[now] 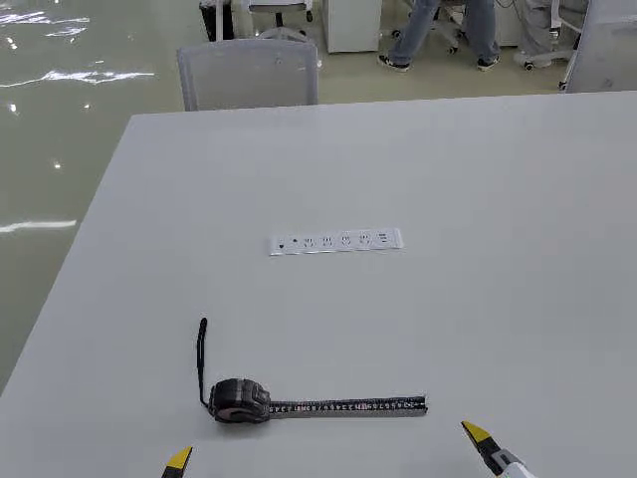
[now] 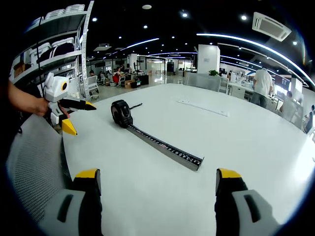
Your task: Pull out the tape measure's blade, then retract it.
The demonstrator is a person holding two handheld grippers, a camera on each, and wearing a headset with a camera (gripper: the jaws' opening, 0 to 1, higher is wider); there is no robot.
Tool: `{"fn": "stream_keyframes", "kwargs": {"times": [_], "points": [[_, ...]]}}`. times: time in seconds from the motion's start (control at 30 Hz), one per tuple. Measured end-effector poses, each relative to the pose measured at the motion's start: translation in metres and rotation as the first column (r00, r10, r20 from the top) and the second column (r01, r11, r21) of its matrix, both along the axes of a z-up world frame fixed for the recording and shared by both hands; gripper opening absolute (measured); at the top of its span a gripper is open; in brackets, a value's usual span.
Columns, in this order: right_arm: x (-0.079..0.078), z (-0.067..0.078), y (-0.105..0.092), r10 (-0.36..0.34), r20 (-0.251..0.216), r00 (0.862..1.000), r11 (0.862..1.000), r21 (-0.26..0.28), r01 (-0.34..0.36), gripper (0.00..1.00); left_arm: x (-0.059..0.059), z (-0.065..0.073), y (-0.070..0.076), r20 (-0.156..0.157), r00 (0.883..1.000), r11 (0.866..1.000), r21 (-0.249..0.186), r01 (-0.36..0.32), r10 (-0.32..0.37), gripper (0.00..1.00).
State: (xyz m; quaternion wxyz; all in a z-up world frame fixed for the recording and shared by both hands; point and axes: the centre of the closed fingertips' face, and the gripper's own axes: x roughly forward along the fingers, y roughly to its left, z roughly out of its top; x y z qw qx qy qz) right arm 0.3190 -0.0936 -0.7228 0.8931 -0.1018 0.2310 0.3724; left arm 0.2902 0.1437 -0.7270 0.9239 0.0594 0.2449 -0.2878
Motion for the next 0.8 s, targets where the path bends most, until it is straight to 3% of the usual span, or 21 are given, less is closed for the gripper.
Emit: {"fn": "stream_keyframes", "kwargs": {"times": [0.47, 0.8], "points": [[-0.0011, -0.0023, 0.0013, 0.007, -0.016, 1.0, 1.0, 0.005, -0.007, 0.99, 0.0026, -0.0001, 0.0004, 0.006, 1.0, 1.0, -0.004, -0.009, 0.009, 1.0], [-0.0015, -0.003, 0.0032, 0.03, 0.006, 1.0, 1.0, 0.006, -0.03, 0.96, 0.0022, 0.0008, -0.0042, -0.002, 1.0, 1.0, -0.003, -0.012, 0.012, 1.0]]}}
